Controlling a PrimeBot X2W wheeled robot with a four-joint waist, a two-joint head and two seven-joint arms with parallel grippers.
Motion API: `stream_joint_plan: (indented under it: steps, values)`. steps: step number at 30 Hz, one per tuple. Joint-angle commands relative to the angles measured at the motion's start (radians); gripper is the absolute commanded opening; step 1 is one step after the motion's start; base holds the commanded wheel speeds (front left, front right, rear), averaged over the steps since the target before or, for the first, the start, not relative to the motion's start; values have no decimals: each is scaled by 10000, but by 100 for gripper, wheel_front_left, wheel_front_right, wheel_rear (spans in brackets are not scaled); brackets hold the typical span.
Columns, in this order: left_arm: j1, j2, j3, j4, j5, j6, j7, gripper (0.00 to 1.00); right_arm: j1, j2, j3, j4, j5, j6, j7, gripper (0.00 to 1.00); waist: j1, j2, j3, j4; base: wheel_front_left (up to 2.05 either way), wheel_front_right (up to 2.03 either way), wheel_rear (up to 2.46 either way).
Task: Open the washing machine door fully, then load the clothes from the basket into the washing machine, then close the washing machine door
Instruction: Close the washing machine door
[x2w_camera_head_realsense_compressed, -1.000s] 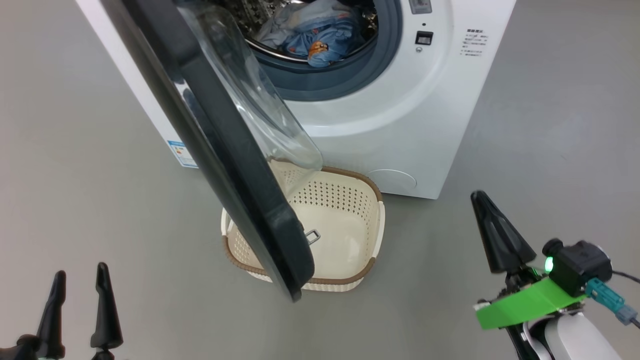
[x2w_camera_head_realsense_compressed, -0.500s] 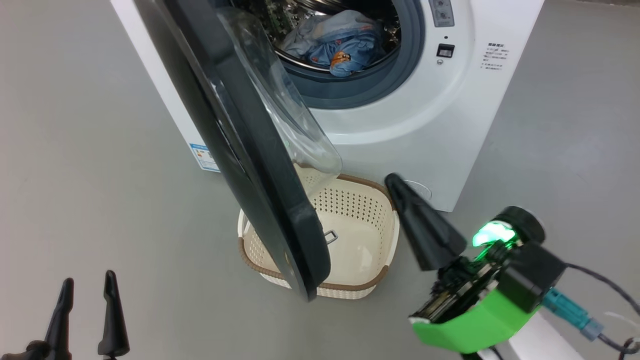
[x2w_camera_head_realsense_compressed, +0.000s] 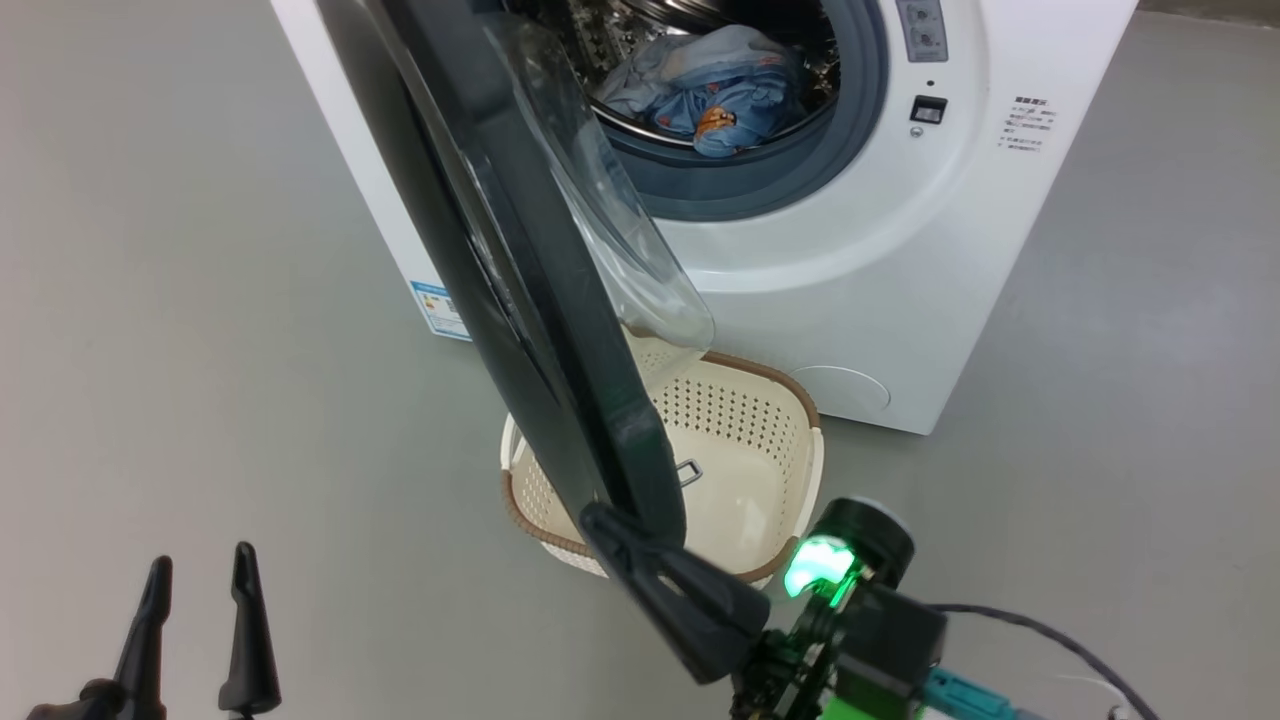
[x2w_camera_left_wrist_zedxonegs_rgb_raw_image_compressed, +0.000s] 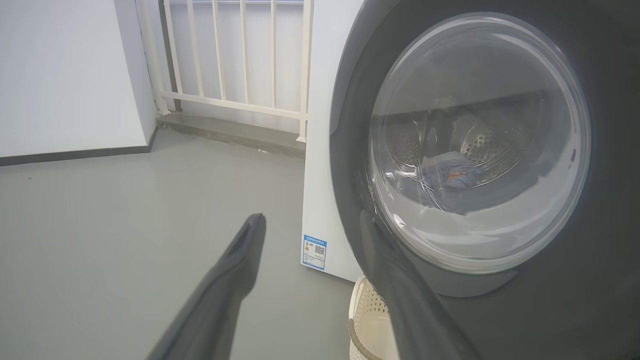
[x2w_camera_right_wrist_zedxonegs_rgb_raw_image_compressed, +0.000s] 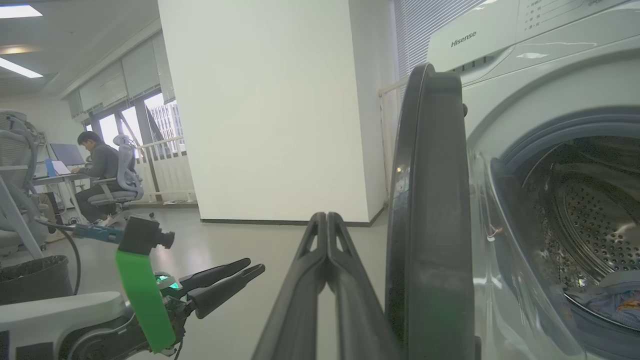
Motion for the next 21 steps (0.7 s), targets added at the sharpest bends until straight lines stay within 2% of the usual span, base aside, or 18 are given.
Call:
stream_joint_plan:
  steps: [1,6,15,21]
  values:
    - [-44,102,303,-142,87,6,-64,100,-188,156,224,-151,105,42,-49,0,0,0,1,58,0,0,0]
    - [-60,63,252,-110,94,6,-64,100,-128,155,608,440,302,42,-49,0,0,0,22,224,0,0,0]
    - [-33,11,147,31,74,6,-64,100,-76,107,692,1955,689,42,-49,0,0,0,-8,372,0,0,0]
    - [-85,-10,48,67,62,6,-64,100,-275,244,675,2522,815,42,-49,0,0,0,21,449,0,0,0]
